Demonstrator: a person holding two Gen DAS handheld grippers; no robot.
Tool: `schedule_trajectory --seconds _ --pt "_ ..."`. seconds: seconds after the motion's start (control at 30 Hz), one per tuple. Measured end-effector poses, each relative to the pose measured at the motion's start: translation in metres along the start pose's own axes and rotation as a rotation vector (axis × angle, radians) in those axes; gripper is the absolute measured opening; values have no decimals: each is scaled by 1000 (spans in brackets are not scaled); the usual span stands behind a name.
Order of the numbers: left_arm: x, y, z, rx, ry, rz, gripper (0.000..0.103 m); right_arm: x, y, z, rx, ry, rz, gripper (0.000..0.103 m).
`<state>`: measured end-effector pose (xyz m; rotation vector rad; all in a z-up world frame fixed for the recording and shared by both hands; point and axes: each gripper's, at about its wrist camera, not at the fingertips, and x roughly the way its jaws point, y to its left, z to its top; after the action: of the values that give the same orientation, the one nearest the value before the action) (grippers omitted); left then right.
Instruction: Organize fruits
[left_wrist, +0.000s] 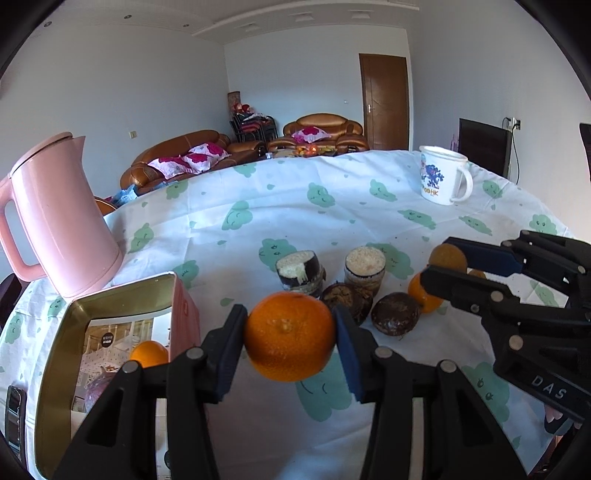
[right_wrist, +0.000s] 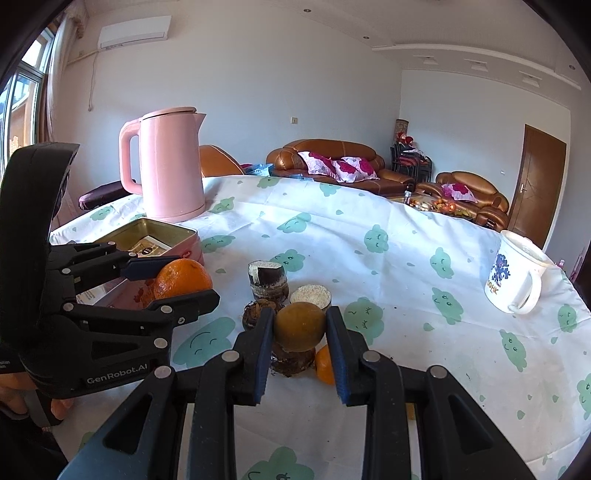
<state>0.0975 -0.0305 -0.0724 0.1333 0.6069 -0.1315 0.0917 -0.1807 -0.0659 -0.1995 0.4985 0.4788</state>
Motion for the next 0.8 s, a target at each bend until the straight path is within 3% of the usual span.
schedule_trajectory --seconds 0.8 --pt "-25 5 -4 -23 -134 49 49 -21 3 -1 -23 -114 6 30"
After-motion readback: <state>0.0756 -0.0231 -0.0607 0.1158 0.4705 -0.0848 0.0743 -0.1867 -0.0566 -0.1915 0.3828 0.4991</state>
